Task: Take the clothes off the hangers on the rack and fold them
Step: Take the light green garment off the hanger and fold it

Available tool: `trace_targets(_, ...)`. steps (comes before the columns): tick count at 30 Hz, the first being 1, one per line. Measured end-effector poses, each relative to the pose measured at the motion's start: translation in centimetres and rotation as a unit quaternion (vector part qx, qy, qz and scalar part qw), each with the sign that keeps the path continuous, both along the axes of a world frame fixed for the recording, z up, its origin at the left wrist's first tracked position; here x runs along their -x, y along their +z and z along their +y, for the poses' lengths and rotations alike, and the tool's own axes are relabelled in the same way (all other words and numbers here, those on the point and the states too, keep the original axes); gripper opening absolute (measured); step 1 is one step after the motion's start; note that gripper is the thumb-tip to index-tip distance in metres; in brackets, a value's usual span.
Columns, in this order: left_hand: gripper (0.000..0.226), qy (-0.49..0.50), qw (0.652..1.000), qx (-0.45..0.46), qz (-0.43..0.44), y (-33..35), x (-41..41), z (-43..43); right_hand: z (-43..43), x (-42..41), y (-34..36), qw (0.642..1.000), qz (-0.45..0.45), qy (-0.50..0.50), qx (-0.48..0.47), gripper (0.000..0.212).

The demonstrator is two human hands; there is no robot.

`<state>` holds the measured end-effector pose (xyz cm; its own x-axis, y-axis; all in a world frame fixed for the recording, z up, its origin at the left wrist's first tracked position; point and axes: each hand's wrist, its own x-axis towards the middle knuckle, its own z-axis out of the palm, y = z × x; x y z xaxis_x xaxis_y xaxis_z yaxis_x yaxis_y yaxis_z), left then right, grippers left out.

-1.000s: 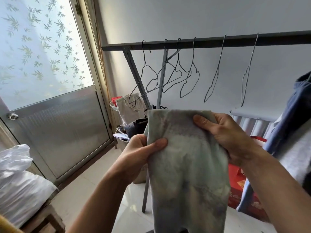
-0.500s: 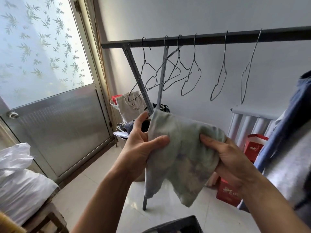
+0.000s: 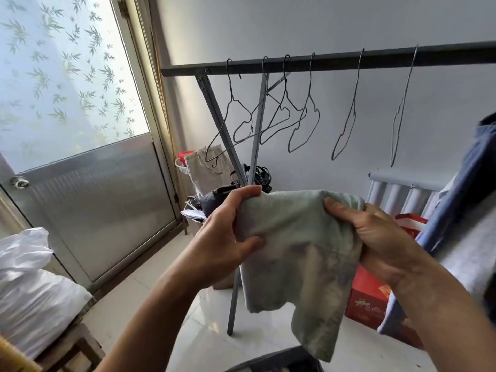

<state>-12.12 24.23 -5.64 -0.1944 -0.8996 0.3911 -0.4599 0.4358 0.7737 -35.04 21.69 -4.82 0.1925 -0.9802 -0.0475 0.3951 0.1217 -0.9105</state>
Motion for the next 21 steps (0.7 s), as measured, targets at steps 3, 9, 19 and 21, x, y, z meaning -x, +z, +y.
trace_targets(3, 0.057, 0.050, 0.989, 0.078, -0.116, 1.0, -0.4, 0.0, -0.3, 0.4, 0.4, 1.000, 0.015, 0.014, -0.004, 0.023)
trace_targets(9, 0.017, 0.067, 0.969, 0.160, -0.177, 2.5, -1.5, -0.1, -0.8, 1.0, 0.8, 0.999, 0.022, 0.038, -0.012, 0.060)
trace_targets(19, 0.020, -0.021, 0.993, 0.106, -0.037, 3.2, -3.1, -1.0, -0.9, 1.1, 2.1, 0.992, 0.033, 0.029, 0.119, 0.088)
trace_targets(21, 0.021, -0.068, 0.993, 0.018, 0.096, 3.1, -2.6, -0.4, -1.0, 0.6, 2.3, 0.989, 0.044, -0.044, 0.132, 0.101)
